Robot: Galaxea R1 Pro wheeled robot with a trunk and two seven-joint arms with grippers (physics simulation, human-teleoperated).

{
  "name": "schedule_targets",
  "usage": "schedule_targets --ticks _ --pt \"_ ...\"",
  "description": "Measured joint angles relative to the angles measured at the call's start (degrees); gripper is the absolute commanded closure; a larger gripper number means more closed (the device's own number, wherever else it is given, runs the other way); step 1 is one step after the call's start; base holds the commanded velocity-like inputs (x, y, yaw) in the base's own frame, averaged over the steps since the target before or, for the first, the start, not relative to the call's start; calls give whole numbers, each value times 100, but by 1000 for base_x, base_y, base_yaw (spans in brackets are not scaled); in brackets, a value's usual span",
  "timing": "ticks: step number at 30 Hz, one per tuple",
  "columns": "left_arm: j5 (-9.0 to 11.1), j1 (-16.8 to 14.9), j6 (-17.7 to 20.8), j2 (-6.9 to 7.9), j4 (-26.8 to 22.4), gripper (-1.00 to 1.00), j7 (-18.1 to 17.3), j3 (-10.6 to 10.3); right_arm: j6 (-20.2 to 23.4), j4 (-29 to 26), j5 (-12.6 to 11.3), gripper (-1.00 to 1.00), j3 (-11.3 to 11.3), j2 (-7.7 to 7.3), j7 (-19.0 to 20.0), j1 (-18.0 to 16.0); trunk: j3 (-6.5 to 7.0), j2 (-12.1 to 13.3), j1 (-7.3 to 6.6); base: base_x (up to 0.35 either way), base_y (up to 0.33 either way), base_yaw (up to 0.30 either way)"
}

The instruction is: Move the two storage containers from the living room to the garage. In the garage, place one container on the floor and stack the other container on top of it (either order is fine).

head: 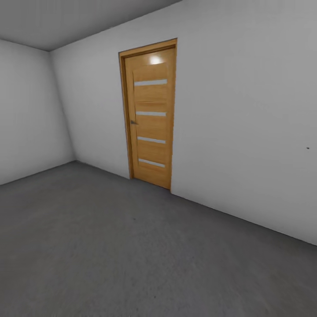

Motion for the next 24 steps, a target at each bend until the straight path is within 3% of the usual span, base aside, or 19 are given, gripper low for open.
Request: schedule_targets --ticks 24 --pt "0 0 0 0 0 -100 0 11 8 -4 2 -100 -8 35 0 0 0 0 0 0 0 298"
